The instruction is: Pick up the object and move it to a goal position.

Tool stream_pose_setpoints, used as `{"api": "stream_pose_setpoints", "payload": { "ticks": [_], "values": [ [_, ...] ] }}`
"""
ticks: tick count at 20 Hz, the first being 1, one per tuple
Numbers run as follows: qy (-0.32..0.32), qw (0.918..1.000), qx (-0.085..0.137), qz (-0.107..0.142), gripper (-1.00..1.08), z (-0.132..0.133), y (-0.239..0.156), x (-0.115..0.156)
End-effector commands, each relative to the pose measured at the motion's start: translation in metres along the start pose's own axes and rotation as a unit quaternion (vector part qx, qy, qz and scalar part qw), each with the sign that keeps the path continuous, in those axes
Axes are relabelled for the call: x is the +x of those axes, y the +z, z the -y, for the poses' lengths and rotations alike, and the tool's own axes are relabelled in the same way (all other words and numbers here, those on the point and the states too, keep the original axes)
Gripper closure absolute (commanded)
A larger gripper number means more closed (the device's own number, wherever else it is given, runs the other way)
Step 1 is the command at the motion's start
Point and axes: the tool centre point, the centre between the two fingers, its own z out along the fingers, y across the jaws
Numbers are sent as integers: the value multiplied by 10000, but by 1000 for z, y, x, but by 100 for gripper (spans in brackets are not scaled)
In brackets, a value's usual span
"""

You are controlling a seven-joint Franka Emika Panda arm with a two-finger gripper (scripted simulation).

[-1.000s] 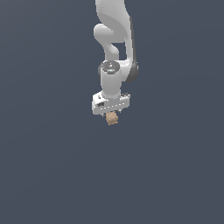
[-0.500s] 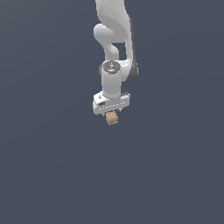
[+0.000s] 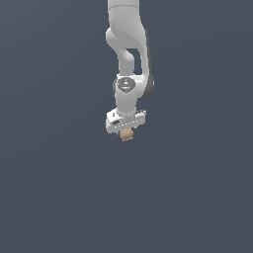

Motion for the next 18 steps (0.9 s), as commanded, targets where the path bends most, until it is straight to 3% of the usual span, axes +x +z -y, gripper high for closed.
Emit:
{"api": "stream_pose_setpoints", "payload": {
  "ticks": [1,6,7,18],
  "values": [
    [-3,10000,-1,-3,-92,0,9,0],
    [-6,10000,-2,-4,-92,0,16,0],
    [-6,10000,-2,-4,108,0,16,0],
    [-2,10000,-5,-5,108,-1,14,0]
  ]
}}
